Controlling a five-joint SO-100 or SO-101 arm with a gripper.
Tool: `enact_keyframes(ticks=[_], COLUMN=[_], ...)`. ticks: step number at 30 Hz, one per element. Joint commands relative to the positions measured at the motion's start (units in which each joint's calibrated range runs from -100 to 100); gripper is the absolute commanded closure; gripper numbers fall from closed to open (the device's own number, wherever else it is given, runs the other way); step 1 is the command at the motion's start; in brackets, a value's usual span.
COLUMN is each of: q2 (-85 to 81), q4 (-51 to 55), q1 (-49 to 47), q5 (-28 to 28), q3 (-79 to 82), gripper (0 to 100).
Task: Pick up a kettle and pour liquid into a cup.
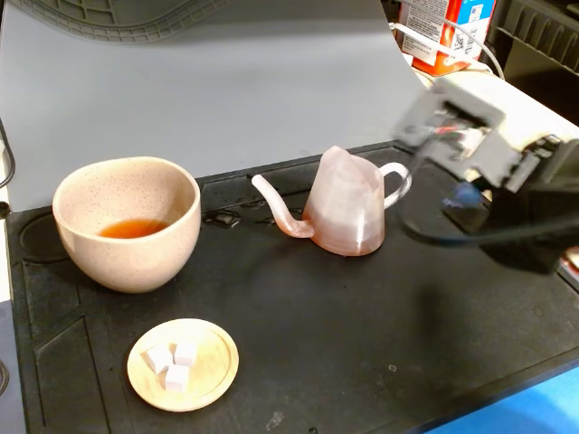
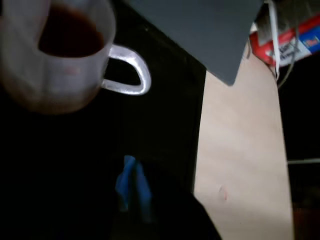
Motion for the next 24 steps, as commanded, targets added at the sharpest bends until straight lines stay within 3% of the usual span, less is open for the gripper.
enact_keyframes(ticks=[1,6,11,17,21,24], q2=[-10.3,-29.2,-49.8,-69.2,-76.0,-78.0], q4=[-0.2,-0.2,0.5,39.9,54.7,60.1], q1=[-0.2,-0.2,0.5,1.5,1.5,-0.5], q5=[-4.8,-15.1,-21.8,-21.8,-21.9,-21.9], q3=[3.8,15.0,32.6,33.3,33.3,33.3], gripper=[99,99,99,99,100,100])
